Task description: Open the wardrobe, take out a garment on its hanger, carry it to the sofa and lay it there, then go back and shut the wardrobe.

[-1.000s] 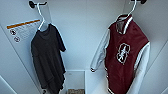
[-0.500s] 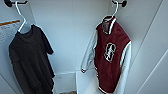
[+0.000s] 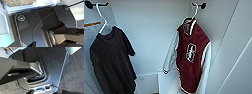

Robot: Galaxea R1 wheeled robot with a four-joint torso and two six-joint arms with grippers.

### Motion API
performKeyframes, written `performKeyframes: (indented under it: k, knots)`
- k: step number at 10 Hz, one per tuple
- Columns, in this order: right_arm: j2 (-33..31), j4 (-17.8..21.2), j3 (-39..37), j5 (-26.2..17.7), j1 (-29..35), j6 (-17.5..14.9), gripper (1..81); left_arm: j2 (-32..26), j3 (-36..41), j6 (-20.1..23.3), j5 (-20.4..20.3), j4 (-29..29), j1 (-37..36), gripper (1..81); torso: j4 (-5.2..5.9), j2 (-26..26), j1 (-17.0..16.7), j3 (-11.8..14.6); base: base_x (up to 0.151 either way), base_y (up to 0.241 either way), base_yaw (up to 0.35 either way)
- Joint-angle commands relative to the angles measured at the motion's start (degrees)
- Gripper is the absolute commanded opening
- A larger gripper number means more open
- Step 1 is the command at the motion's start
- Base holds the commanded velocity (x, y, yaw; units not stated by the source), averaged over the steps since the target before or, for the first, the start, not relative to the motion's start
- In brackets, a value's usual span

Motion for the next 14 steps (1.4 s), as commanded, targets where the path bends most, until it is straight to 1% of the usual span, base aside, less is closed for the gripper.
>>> performKeyframes:
  k: [1,2,3,4,5,6,7,8,9,10,11,13,14]
  knots:
    - [0.28,-0.44,0.37,-3.23,1.26,-0.04,81.1,-0.55,-0.01,0.33,2.26,0.4,-3.46,81.1,0.0,0.0,0.0,-0.13,0.0,0.0,0.0]
    - [0.28,-0.44,0.37,-3.23,1.35,0.04,81.1,-0.47,-0.01,0.25,2.0,2.17,-3.37,81.1,0.0,0.0,0.02,1.36,0.0,0.0,0.0]
    - [0.28,-0.44,0.37,-3.23,1.52,0.04,81.1,0.24,-0.19,-0.29,2.87,1.81,-2.85,81.1,0.0,-0.02,-0.01,2.17,0.0,0.0,0.0]
    - [0.28,-0.44,0.37,-3.23,1.52,0.04,81.1,0.07,-0.01,-0.46,5.84,1.72,-2.14,81.1,0.0,-0.05,-0.01,2.6,0.0,0.0,0.0]
    - [0.28,-0.44,0.37,-3.23,1.78,0.04,81.1,-0.03,0.08,-0.9,9.71,0.32,-1.53,81.1,0.0,-0.05,-0.01,2.65,0.0,0.0,0.0]
    - [0.28,-0.44,0.37,-3.23,1.79,0.04,81.1,-0.55,0.42,-0.47,10.0,0.75,-0.74,81.1,0.0,-0.05,-0.01,2.56,0.0,0.0,0.0]
    - [0.37,-0.44,0.37,-3.23,1.88,0.04,81.1,-0.73,2.18,0.93,11.21,-0.04,-1.34,81.1,0.0,-0.05,-0.01,2.56,0.0,0.0,0.0]
    - [0.37,-0.44,0.46,-3.23,1.96,0.04,81.1,-0.65,2.54,5.65,12.98,-2.64,-1.43,81.1,0.0,-0.05,-0.01,2.56,0.0,0.0,0.0]
    - [0.28,-0.44,0.37,-3.23,1.96,0.04,81.1,-0.72,2.45,15.37,12.99,-11.16,-1.43,81.1,0.0,-0.05,-0.01,2.56,0.0,0.0,0.0]
    - [0.28,-0.44,0.28,-3.23,1.96,0.04,81.1,-1.0,3.24,24.14,12.45,-18.21,-1.52,81.1,0.0,-0.05,-0.01,2.56,0.0,0.0,0.0]
    - [0.37,-0.44,0.37,-3.23,2.05,0.04,81.1,-0.82,3.33,24.59,12.45,-23.22,-1.52,81.1,-0.02,-0.05,-0.01,2.56,0.0,0.0,0.0]
    - [0.37,-0.44,0.46,-3.23,2.14,0.04,81.1,-0.82,2.62,24.5,13.68,-25.26,-3.54,81.1,-0.02,-0.05,-0.01,2.56,0.0,0.0,0.0]
    - [0.28,-0.44,0.37,-3.23,2.23,0.04,81.1,-0.38,1.58,24.93,12.89,-24.92,-3.98,81.1,-0.02,-0.05,-0.01,2.56,0.0,0.0,0.0]
